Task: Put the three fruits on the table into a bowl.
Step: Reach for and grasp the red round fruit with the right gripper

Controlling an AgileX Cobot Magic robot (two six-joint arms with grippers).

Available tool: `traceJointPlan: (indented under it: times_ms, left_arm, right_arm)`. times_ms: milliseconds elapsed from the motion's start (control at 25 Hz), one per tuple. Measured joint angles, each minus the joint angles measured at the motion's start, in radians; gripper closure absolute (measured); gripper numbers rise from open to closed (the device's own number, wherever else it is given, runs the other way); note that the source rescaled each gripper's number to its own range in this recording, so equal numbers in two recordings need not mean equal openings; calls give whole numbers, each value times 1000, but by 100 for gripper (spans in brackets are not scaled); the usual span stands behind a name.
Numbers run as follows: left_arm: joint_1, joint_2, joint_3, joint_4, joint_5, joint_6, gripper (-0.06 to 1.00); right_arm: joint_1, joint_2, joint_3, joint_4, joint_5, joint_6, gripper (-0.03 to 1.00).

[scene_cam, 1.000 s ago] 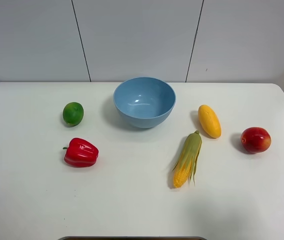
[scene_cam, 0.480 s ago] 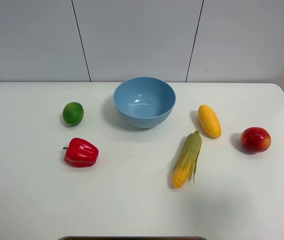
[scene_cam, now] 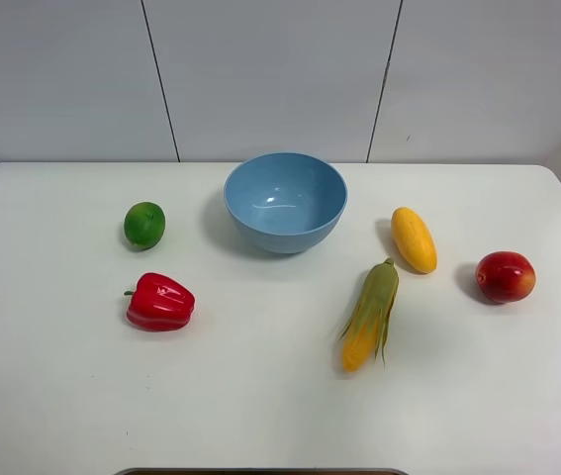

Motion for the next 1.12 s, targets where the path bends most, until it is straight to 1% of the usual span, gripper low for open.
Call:
traceJointPlan:
  times_ms: [80,240,400,560,760,880,960,1080,1120]
  left_arm:
    - [0,0,0,0,0,0,-6]
    - [0,0,0,0,0,0,-6]
    - [0,0,0,0,0,0,-6]
    - [0,0,0,0,0,0,-6]
    - [0,0,0,0,0,0,-6]
    - [0,0,0,0,0,0,-6]
    - [0,0,0,0,0,0,-6]
    - [0,0,0,0,0,0,-6]
    - [0,0,0,0,0,0,-6]
  right_arm:
    - [0,88,-10,-21,-9,-1,10]
    - [0,264,-22,-29,-61,-8,10]
    - [-26,427,-54,-26,-115,-10,10]
    - [-65,556,-118,2,-150,-36,10]
    - [-69,695,-202,66,-161,-92,10]
    - [-69,770,-215,86,-164,-104,10]
    - [-69,816,-218,87,-166,-104,9]
    - [-69,875,-218,87,-175,-104,1]
    - [-69,894,-218,87,-181,-104,0]
